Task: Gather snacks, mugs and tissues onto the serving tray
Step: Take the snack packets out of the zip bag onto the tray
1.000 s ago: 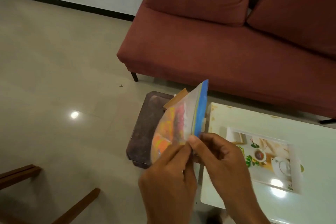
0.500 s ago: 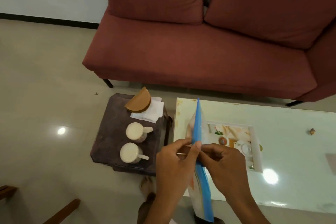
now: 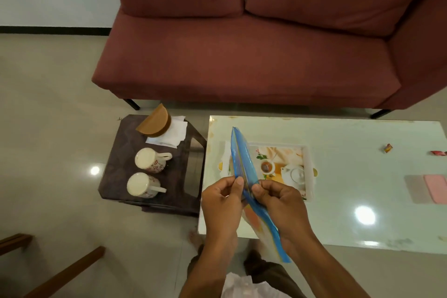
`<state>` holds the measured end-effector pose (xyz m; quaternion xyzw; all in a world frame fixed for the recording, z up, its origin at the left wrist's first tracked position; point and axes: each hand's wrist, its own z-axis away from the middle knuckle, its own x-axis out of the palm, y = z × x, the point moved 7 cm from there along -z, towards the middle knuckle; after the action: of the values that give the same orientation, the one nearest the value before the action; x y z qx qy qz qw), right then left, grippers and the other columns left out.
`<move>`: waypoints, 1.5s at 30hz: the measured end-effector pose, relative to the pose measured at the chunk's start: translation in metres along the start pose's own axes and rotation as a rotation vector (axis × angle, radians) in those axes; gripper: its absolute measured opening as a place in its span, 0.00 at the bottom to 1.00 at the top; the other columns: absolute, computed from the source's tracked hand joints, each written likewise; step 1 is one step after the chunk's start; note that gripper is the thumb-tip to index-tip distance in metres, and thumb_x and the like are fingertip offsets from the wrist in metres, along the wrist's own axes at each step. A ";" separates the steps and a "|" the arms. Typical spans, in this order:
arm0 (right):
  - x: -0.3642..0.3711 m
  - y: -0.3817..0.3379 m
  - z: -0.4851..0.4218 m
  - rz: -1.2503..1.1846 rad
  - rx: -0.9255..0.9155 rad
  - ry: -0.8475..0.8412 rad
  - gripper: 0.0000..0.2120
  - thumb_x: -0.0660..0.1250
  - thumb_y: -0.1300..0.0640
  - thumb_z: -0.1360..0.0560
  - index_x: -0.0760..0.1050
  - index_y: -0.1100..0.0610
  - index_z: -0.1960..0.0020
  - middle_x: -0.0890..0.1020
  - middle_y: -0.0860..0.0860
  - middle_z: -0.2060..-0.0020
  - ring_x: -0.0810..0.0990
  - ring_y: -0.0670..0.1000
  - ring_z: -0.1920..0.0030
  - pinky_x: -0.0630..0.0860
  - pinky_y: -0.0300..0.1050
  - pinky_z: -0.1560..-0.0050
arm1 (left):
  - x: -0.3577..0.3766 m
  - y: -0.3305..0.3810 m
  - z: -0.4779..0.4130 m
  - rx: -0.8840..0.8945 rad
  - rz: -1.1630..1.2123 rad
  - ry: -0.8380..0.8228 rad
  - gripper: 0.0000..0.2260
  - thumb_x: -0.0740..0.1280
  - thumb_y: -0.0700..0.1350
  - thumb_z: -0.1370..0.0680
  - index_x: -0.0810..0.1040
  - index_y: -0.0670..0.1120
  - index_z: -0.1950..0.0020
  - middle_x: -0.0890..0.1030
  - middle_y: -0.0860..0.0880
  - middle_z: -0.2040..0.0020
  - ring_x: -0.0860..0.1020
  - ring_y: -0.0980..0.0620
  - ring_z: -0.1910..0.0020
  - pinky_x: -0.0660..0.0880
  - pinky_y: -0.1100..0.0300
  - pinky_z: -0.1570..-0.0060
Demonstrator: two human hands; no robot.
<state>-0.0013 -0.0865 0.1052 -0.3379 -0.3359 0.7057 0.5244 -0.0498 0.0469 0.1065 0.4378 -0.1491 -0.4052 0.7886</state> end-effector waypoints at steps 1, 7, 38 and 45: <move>-0.003 0.004 0.000 -0.031 0.030 0.005 0.10 0.70 0.55 0.25 0.83 0.48 0.65 0.85 0.47 0.65 0.83 0.50 0.59 0.80 0.38 0.60 | 0.004 -0.003 0.002 -0.029 0.027 0.008 0.13 0.70 0.41 0.22 0.84 0.53 0.65 0.87 0.53 0.65 0.86 0.54 0.62 0.81 0.63 0.64; -0.016 0.026 -0.010 -0.653 0.379 -0.047 0.06 0.64 0.67 0.29 0.80 0.62 0.56 0.82 0.59 0.62 0.81 0.59 0.57 0.80 0.54 0.52 | 0.007 -0.026 -0.005 -0.364 0.410 -0.012 0.06 0.65 0.38 0.20 0.82 0.40 0.54 0.86 0.45 0.63 0.85 0.52 0.66 0.81 0.62 0.70; 0.041 -0.066 0.065 0.777 -0.619 0.223 0.03 0.67 0.58 0.24 0.77 0.52 0.51 0.79 0.45 0.54 0.78 0.43 0.55 0.74 0.30 0.57 | -0.066 -0.028 -0.014 -0.385 0.519 -0.291 0.23 0.68 0.51 0.27 0.79 0.41 0.36 0.84 0.40 0.41 0.84 0.42 0.44 0.82 0.47 0.49; 0.107 -0.022 0.014 1.091 -0.193 0.028 0.15 0.61 0.54 0.21 0.69 0.54 0.34 0.79 0.52 0.43 0.80 0.52 0.45 0.77 0.44 0.46 | -0.085 -0.036 -0.022 -0.321 0.430 -0.302 0.13 0.64 0.43 0.21 0.80 0.37 0.41 0.85 0.37 0.46 0.84 0.43 0.51 0.84 0.59 0.60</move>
<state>-0.0251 0.0203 0.1174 -0.5187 -0.1683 0.8365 0.0535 -0.1089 0.1148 0.0744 0.2010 -0.2877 -0.3079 0.8843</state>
